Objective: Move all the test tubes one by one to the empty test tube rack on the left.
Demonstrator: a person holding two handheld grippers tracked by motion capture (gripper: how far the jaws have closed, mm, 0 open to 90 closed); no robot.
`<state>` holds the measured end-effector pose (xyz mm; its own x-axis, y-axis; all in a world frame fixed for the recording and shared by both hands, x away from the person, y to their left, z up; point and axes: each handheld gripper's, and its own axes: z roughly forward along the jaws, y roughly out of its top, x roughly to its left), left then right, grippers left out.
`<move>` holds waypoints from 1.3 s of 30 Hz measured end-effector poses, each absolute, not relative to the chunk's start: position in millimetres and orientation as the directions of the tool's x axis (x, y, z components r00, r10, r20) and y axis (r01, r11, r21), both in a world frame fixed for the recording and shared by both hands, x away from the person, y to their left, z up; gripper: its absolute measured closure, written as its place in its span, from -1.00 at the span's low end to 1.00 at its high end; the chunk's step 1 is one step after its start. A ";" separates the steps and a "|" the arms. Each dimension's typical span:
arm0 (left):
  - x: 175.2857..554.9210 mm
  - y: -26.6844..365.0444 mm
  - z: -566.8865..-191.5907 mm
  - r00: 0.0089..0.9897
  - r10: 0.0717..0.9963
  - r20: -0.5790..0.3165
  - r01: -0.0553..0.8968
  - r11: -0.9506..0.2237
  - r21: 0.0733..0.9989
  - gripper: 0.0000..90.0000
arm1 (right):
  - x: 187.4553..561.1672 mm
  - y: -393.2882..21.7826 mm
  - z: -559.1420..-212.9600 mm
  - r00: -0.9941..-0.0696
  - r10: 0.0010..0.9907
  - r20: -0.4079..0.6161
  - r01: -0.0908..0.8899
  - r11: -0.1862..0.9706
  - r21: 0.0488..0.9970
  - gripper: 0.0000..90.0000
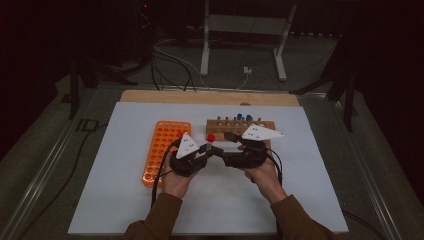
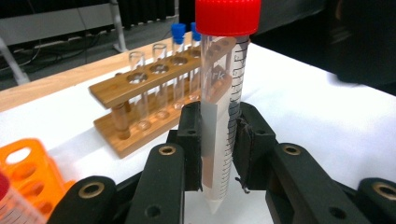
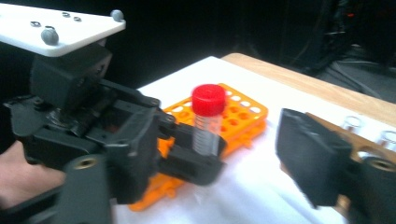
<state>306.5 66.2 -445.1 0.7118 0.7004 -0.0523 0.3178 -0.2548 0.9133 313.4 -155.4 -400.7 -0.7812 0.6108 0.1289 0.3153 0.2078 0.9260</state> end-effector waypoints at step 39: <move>321.3 122.7 -456.1 0.596 0.802 -0.039 0.333 -0.203 0.921 0.67 | 300.0 -223.8 -438.3 -0.625 0.769 0.135 0.354 0.125 0.927 -1.00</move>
